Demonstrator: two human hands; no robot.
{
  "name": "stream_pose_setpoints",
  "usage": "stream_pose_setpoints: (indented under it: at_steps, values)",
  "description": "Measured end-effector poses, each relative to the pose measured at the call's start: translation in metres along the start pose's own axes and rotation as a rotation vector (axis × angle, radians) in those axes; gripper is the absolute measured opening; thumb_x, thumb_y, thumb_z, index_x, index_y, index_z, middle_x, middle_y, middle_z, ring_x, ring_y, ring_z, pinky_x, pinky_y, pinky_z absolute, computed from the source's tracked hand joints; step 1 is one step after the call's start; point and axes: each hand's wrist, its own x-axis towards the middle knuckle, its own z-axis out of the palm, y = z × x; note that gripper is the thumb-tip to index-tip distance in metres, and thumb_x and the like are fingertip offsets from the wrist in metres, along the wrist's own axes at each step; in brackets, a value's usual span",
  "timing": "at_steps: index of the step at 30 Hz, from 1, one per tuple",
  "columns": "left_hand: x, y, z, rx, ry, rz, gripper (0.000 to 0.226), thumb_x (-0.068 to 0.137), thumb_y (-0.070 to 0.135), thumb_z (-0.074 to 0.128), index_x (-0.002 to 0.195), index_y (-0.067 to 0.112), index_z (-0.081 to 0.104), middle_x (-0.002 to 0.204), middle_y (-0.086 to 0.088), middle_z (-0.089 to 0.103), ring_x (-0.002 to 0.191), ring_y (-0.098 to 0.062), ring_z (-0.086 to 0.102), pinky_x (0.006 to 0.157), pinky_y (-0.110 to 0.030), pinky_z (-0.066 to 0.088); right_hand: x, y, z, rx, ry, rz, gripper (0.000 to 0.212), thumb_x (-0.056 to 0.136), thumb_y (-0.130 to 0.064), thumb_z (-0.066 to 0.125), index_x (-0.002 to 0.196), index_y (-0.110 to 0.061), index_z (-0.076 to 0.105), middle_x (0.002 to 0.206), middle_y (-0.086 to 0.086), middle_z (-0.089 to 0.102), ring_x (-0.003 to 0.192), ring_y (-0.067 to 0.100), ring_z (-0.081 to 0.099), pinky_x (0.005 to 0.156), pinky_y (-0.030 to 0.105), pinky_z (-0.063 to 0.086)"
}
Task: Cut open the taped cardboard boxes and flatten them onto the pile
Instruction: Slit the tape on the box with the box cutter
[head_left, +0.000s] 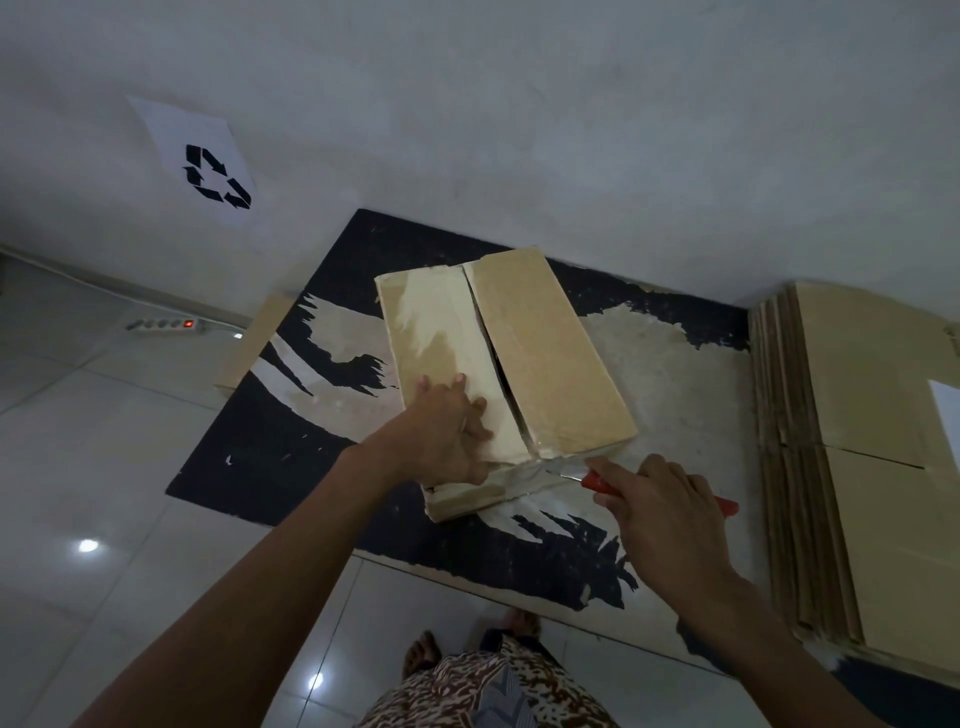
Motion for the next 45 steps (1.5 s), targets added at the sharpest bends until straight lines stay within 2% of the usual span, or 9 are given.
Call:
stream_pose_setpoints:
  at_steps: [11, 15, 19, 22, 28, 33, 38, 42, 45]
  values:
    - [0.001, 0.010, -0.005, -0.013, 0.034, -0.063, 0.066, 0.082, 0.053, 0.069, 0.140, 0.027, 0.055, 0.164, -0.015, 0.012, 0.151, -0.027, 0.013, 0.123, -0.049, 0.000, 0.005, 0.005, -0.014, -0.067, -0.151, 0.036, 0.035, 0.098, -0.036, 0.056, 0.133, -0.036, 0.057, 0.095, 0.005, 0.061, 0.088, 0.025, 0.059, 0.079, 0.037, 0.042]
    - [0.004, 0.009, 0.000, -0.021, 0.070, -0.043, 0.082, 0.070, 0.075, 0.060, 0.135, 0.025, 0.059, 0.159, -0.009, 0.032, 0.149, -0.026, 0.022, 0.121, -0.051, 0.012, -0.002, 0.026, -0.019, 0.521, -0.344, 0.073, 0.034, 0.099, -0.040, 0.053, 0.132, -0.040, 0.058, 0.108, -0.011, 0.066, 0.090, -0.002, 0.059, 0.079, 0.012, 0.044]
    - [0.010, 0.015, 0.011, -0.251, 0.445, -0.018, 0.070, 0.080, 0.070, 0.050, 0.105, 0.010, 0.076, 0.107, -0.008, 0.071, 0.112, -0.027, 0.059, 0.099, -0.045, 0.046, -0.010, 0.050, -0.001, 0.779, -0.204, 0.225, 0.022, 0.102, -0.030, 0.046, 0.121, -0.032, 0.057, 0.078, -0.006, 0.065, 0.063, -0.003, 0.057, 0.058, 0.011, 0.044]
    - [0.018, 0.036, 0.021, -0.211, 0.527, -0.077, 0.042, 0.093, 0.042, 0.060, 0.109, 0.004, 0.068, 0.109, -0.012, 0.055, 0.109, -0.029, 0.045, 0.099, -0.043, 0.041, -0.008, 0.057, 0.024, 0.925, -0.175, 0.456, 0.021, 0.104, -0.030, 0.043, 0.116, -0.022, 0.057, 0.076, 0.006, 0.065, 0.066, 0.016, 0.062, 0.059, 0.027, 0.048]
    - [0.042, 0.071, 0.018, -0.696, 0.429, -0.377, 0.057, 0.082, 0.058, 0.069, 0.098, 0.003, 0.059, 0.129, -0.006, 0.026, 0.130, -0.022, 0.014, 0.115, -0.041, 0.022, -0.012, 0.037, 0.049, 1.239, -0.059, 0.486, 0.023, 0.106, -0.023, 0.040, 0.109, -0.021, 0.063, 0.066, 0.005, 0.055, 0.057, 0.017, 0.050, 0.051, 0.026, 0.043]
    - [0.057, 0.075, 0.006, -1.040, 0.307, -0.529, 0.077, 0.058, 0.068, 0.076, 0.106, 0.015, 0.047, 0.146, -0.010, 0.020, 0.138, -0.030, 0.020, 0.113, -0.045, 0.035, 0.003, 0.024, 0.038, 1.369, 0.107, 0.545, 0.014, 0.100, -0.025, 0.053, 0.101, -0.012, 0.059, 0.072, 0.009, 0.044, 0.060, 0.018, 0.044, 0.053, 0.028, 0.045]
    - [0.056, 0.080, -0.002, -1.245, 0.306, -0.465, 0.056, 0.055, 0.078, 0.072, 0.095, 0.040, 0.060, 0.154, 0.000, 0.021, 0.144, -0.028, 0.011, 0.120, -0.048, 0.019, 0.024, 0.019, 0.033, 1.360, 0.076, 0.492, 0.018, 0.097, -0.030, 0.060, 0.092, -0.013, 0.061, 0.070, 0.010, 0.044, 0.061, 0.021, 0.045, 0.055, 0.036, 0.045]
    - [0.048, 0.075, -0.008, -1.058, 0.266, -0.403, 0.063, 0.095, 0.069, 0.040, 0.143, 0.029, 0.046, 0.160, -0.001, 0.014, 0.149, -0.025, -0.001, 0.122, -0.051, 0.005, 0.026, 0.025, 0.039, 1.284, 0.071, 0.519, 0.034, 0.082, -0.031, 0.079, 0.077, -0.016, 0.049, 0.066, 0.001, 0.037, 0.060, 0.017, 0.039, 0.059, 0.037, 0.042]
    - [0.039, 0.065, -0.009, -0.545, 0.239, -0.272, 0.075, 0.094, 0.072, 0.009, 0.135, 0.033, 0.058, 0.159, 0.002, 0.014, 0.146, -0.024, 0.001, 0.119, -0.051, -0.002, 0.031, 0.027, 0.038, 1.220, 0.118, 0.511, 0.043, 0.066, -0.030, 0.091, 0.074, -0.027, 0.048, 0.062, -0.009, 0.036, 0.054, 0.006, 0.034, 0.051, 0.019, 0.034]
